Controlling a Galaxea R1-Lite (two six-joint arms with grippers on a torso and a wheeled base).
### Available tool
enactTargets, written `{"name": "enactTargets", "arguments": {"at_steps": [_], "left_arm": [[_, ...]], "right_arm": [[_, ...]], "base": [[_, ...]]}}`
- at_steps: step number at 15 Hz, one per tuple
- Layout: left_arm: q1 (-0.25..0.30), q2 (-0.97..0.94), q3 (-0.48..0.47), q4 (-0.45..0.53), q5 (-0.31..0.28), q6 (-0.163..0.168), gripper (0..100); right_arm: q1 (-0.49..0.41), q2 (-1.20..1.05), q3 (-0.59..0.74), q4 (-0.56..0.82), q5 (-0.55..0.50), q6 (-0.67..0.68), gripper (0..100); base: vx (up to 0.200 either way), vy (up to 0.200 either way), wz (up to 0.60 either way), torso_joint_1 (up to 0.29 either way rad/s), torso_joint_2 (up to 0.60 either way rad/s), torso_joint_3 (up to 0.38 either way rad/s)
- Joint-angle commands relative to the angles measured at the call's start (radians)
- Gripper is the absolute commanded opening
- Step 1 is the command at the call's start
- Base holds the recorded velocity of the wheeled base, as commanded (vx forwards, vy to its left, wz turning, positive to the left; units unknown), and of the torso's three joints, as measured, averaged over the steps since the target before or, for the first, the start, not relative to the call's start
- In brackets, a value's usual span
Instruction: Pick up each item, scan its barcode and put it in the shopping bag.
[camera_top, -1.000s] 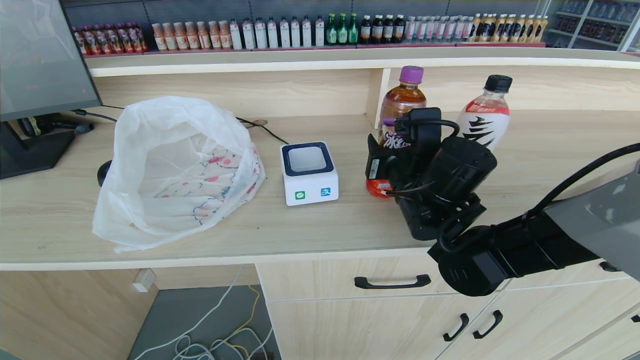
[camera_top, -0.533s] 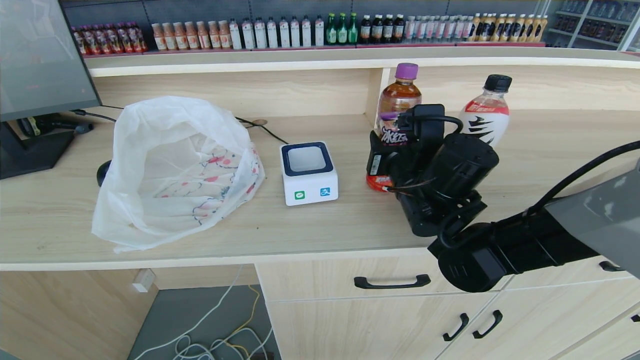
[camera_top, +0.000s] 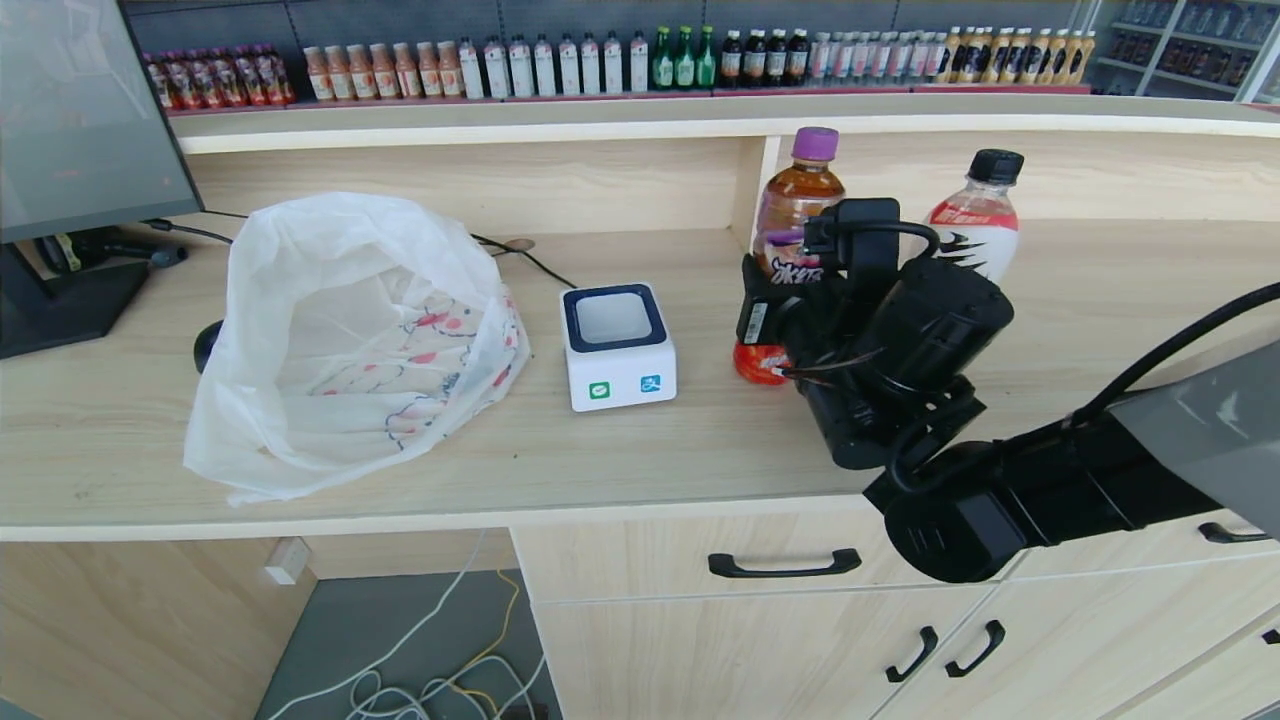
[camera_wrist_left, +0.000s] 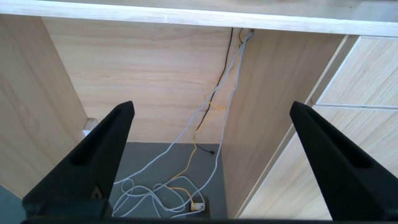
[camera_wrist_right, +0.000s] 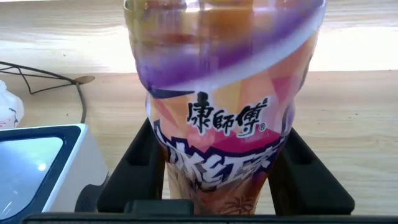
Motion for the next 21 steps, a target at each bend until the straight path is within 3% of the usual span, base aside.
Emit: {"name": "enactTargets", "arguments": {"at_steps": [1, 9, 14, 21], "left_arm": [[0.000, 0.000, 0.000, 0.000, 0.000, 0.000, 100], [0.000, 0.000, 0.000, 0.000, 0.000, 0.000, 100], [0.000, 0.000, 0.000, 0.000, 0.000, 0.000, 100], [0.000, 0.000, 0.000, 0.000, 0.000, 0.000, 100]], "right_arm": [[0.008, -0.028, 0.002, -0.001, 0.001, -0.001, 0], [0.073, -0.217, 0.188, -0.001, -0.002, -0.004, 0], [0.171, -0.357, 0.364, -0.003, -0.008, -0.008, 0], [0.234, -0.561, 0.591, -0.001, -0.002, -0.019, 0]], "base": [[0.000, 0.000, 0.00, 0.000, 0.00, 0.000], [0.000, 0.000, 0.00, 0.000, 0.00, 0.000], [0.000, 0.000, 0.00, 0.000, 0.00, 0.000], [0.000, 0.000, 0.00, 0.000, 0.00, 0.000]]}}
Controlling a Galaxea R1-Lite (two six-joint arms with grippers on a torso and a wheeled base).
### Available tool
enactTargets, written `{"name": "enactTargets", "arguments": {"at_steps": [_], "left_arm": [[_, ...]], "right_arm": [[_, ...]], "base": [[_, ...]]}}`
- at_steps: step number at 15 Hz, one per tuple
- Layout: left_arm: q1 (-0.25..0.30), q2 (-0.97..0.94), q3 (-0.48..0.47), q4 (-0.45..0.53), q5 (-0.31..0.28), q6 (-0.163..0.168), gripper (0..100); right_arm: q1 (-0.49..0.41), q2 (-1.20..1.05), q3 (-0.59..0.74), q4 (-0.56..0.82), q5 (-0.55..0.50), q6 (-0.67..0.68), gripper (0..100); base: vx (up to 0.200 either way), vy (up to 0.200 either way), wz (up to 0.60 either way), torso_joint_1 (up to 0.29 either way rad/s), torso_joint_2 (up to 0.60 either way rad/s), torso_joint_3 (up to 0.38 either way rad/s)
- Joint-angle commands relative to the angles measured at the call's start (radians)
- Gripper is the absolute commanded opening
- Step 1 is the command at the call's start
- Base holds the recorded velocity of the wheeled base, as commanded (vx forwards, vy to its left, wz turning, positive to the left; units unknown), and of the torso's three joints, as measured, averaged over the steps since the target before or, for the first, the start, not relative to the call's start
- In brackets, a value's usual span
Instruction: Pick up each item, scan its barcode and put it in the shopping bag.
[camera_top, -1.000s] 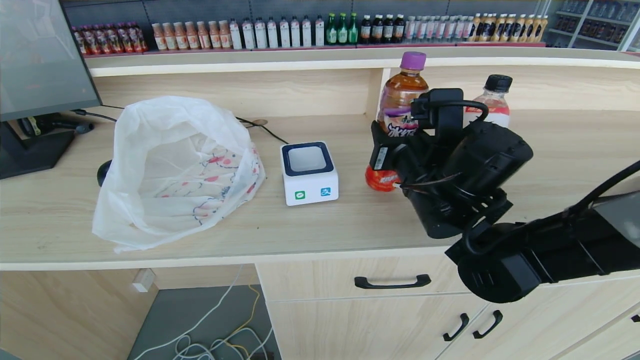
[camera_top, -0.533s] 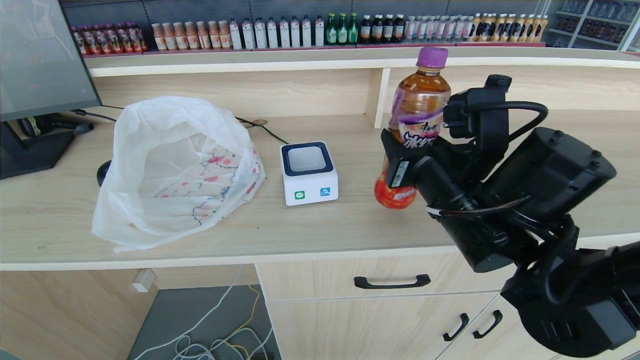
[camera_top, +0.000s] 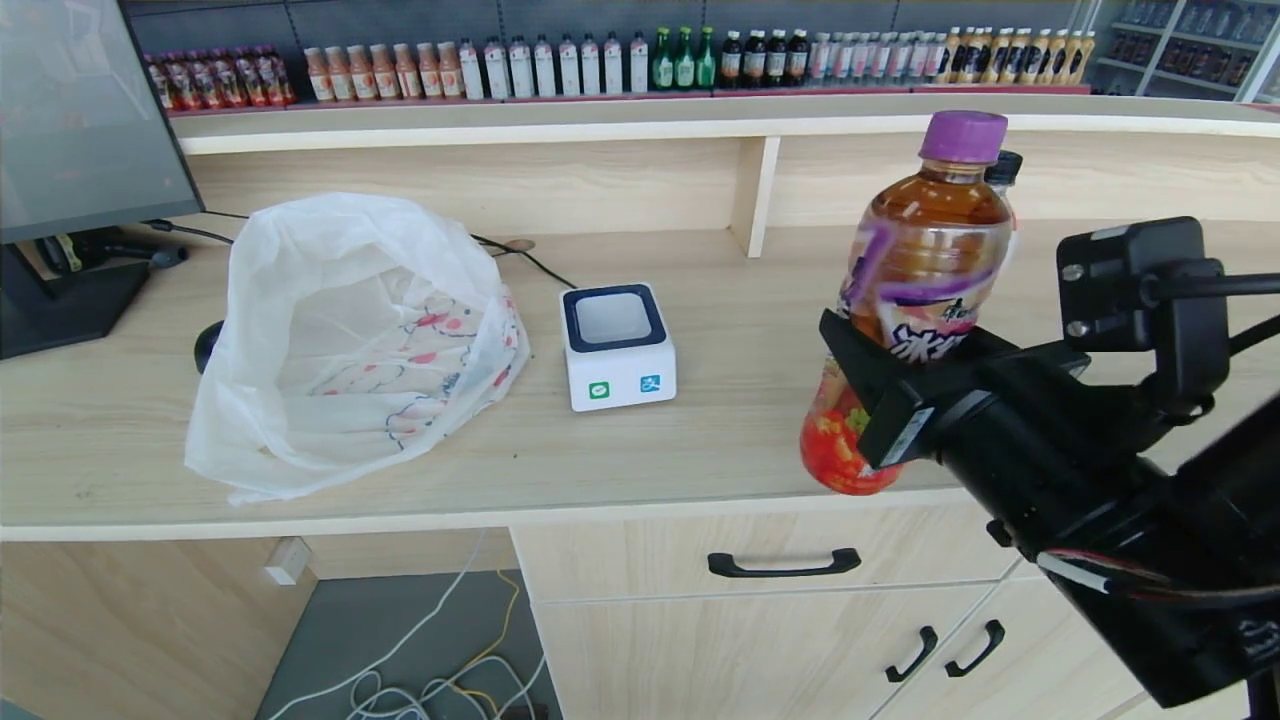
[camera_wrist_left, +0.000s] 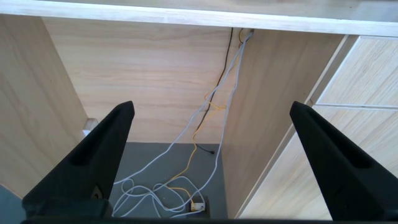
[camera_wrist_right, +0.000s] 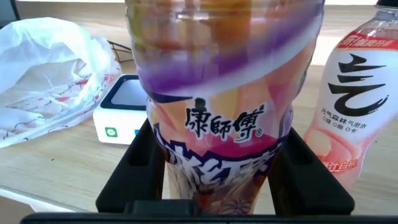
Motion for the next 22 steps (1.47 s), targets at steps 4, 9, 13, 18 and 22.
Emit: {"name": "enactTargets", "arguments": {"at_steps": [4, 9, 13, 18, 22], "left_arm": [[0.000, 0.000, 0.000, 0.000, 0.000, 0.000, 100], [0.000, 0.000, 0.000, 0.000, 0.000, 0.000, 100], [0.000, 0.000, 0.000, 0.000, 0.000, 0.000, 100], [0.000, 0.000, 0.000, 0.000, 0.000, 0.000, 100], [0.000, 0.000, 0.000, 0.000, 0.000, 0.000, 100]], "right_arm": [[0.046, -0.176, 0.164, -0.001, 0.005, 0.005, 0], [0.063, -0.276, 0.253, 0.000, 0.031, 0.021, 0], [0.107, -0.279, 0.269, 0.002, 0.065, 0.050, 0], [0.153, -0.277, 0.293, 0.005, 0.065, 0.019, 0], [0.198, -0.340, 0.424, 0.007, 0.068, -0.085, 0]], "base": [[0.000, 0.000, 0.00, 0.000, 0.00, 0.000], [0.000, 0.000, 0.00, 0.000, 0.00, 0.000], [0.000, 0.000, 0.00, 0.000, 0.00, 0.000], [0.000, 0.000, 0.00, 0.000, 0.00, 0.000], [0.000, 0.000, 0.00, 0.000, 0.00, 0.000]]}}
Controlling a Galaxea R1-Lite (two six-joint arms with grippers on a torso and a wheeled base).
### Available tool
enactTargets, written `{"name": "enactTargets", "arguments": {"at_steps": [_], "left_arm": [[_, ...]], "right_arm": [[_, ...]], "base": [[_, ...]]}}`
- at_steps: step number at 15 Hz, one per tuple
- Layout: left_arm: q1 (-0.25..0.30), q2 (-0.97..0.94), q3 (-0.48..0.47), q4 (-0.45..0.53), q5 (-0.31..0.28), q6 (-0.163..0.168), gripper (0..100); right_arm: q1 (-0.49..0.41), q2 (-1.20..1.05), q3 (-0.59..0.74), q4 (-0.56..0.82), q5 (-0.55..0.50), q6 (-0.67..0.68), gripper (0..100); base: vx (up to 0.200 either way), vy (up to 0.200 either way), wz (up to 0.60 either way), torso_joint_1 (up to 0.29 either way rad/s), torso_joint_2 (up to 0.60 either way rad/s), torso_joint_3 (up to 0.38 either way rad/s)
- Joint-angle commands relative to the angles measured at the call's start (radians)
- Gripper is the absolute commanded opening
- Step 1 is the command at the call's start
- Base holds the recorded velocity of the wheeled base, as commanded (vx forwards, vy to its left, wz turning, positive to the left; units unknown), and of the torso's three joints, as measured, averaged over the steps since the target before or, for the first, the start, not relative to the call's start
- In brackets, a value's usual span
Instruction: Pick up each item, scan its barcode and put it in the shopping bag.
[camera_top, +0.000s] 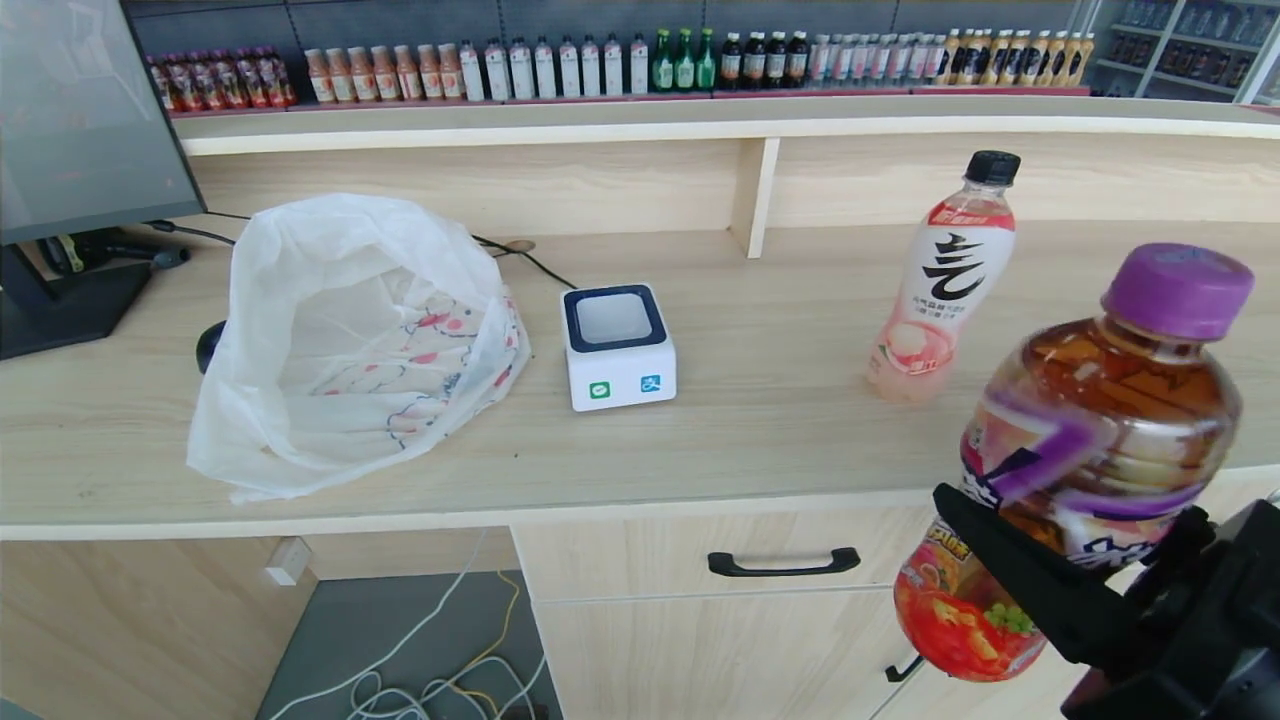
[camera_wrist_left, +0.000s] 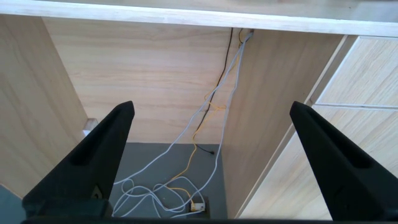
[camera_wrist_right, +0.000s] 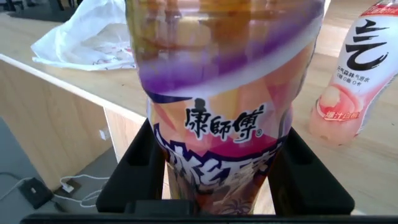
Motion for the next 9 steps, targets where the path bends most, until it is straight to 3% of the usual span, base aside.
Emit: {"name": "enactTargets", "arguments": {"at_steps": [1, 6, 9], "left_arm": [[0.000, 0.000, 0.000, -0.001, 0.001, 0.000, 100], [0.000, 0.000, 0.000, -0.001, 0.001, 0.000, 100], [0.000, 0.000, 0.000, -0.001, 0.001, 0.000, 100]], "right_arm": [[0.040, -0.040, 0.089, 0.001, 0.003, -0.054, 0], [0.057, -0.023, 0.070, 0.003, -0.004, -0.305, 0], [0.063, 0.049, -0.025, 0.014, 0.038, -0.458, 0]], "base": [[0.000, 0.000, 0.00, 0.000, 0.00, 0.000], [0.000, 0.000, 0.00, 0.000, 0.00, 0.000], [0.000, 0.000, 0.00, 0.000, 0.00, 0.000]]}}
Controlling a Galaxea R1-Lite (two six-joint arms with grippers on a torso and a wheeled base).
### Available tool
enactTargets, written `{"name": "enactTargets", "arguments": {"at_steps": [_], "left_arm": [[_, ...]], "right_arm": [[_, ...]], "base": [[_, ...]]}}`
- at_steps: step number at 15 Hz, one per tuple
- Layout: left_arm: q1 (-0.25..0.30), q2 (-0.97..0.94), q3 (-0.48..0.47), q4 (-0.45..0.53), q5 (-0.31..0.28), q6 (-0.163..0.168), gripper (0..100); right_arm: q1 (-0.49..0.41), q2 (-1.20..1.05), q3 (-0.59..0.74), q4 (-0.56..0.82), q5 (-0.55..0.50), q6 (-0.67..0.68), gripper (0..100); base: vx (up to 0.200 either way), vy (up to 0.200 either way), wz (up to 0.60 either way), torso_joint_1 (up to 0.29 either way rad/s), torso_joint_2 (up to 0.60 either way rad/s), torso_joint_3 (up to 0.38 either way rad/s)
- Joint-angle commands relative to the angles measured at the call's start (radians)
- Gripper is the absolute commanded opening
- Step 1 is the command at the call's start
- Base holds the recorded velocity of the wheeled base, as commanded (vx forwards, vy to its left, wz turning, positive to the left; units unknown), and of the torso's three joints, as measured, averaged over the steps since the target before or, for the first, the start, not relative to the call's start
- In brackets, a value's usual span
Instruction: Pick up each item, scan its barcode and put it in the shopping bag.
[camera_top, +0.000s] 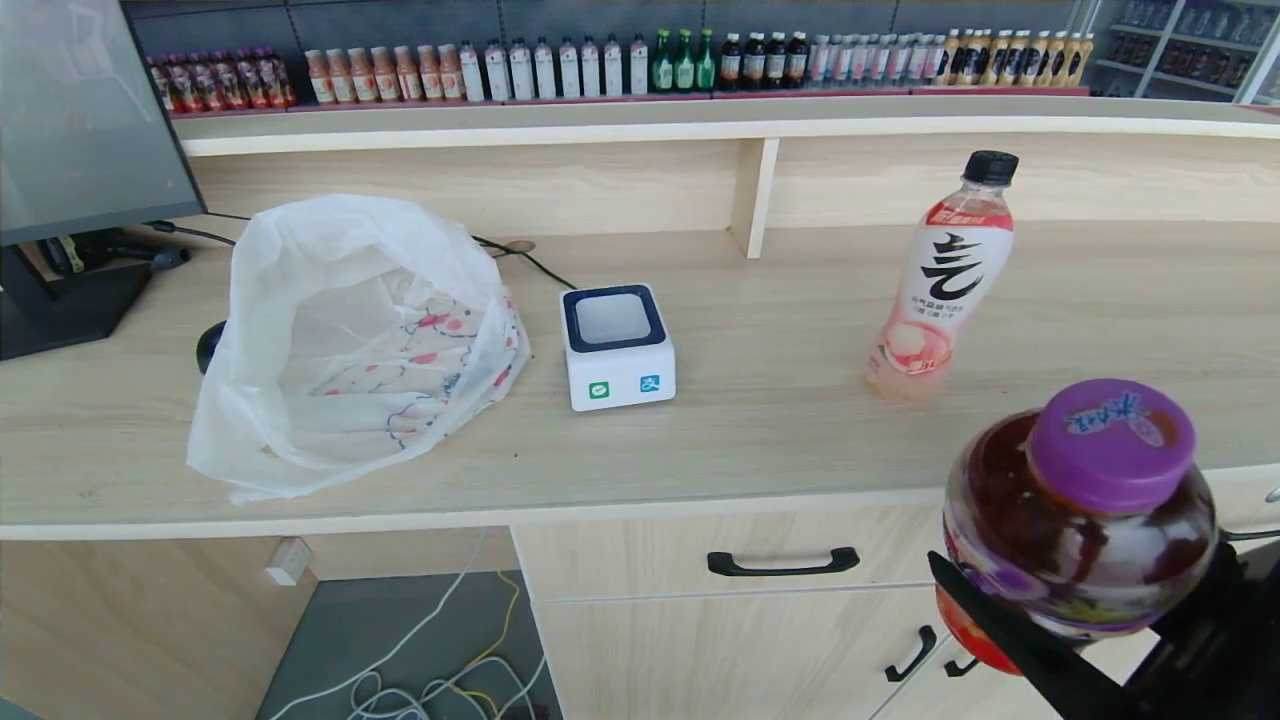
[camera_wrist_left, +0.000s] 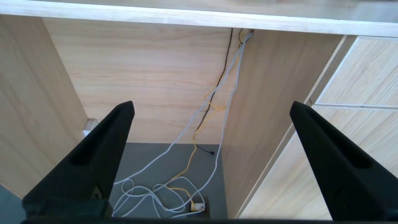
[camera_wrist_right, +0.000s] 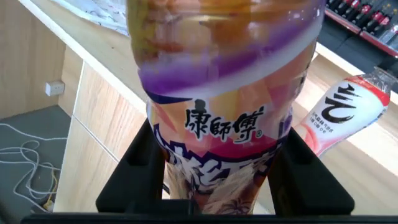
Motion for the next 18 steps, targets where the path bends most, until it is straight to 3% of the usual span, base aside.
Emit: {"name": "enactTargets", "arguments": {"at_steps": [1, 5, 8, 9, 13, 16, 18], "left_arm": [[0.000, 0.000, 0.000, 0.000, 0.000, 0.000, 100], [0.000, 0.000, 0.000, 0.000, 0.000, 0.000, 100], [0.000, 0.000, 0.000, 0.000, 0.000, 0.000, 100], [0.000, 0.000, 0.000, 0.000, 0.000, 0.000, 100], [0.000, 0.000, 0.000, 0.000, 0.000, 0.000, 100], [0.000, 0.000, 0.000, 0.000, 0.000, 0.000, 100], [0.000, 0.000, 0.000, 0.000, 0.000, 0.000, 100]], "right_arm": [[0.015, 0.086, -0.090, 0.005, 0.061, -0.079, 0], [0.086, 0.146, -0.134, 0.005, 0.105, -0.254, 0], [0.094, 0.155, -0.117, 0.004, 0.190, -0.340, 0], [0.095, 0.166, -0.157, 0.004, 0.254, -0.425, 0], [0.115, 0.181, -0.160, 0.002, 0.296, -0.478, 0], [0.112, 0.158, -0.165, -0.001, 0.302, -0.683, 0], [0.112, 0.143, -0.160, 0.002, 0.303, -0.732, 0]], "base": [[0.000, 0.000, 0.00, 0.000, 0.00, 0.000], [0.000, 0.000, 0.00, 0.000, 0.00, 0.000], [0.000, 0.000, 0.00, 0.000, 0.00, 0.000], [0.000, 0.000, 0.00, 0.000, 0.00, 0.000], [0.000, 0.000, 0.00, 0.000, 0.00, 0.000], [0.000, 0.000, 0.00, 0.000, 0.00, 0.000], [0.000, 0.000, 0.00, 0.000, 0.00, 0.000]]}}
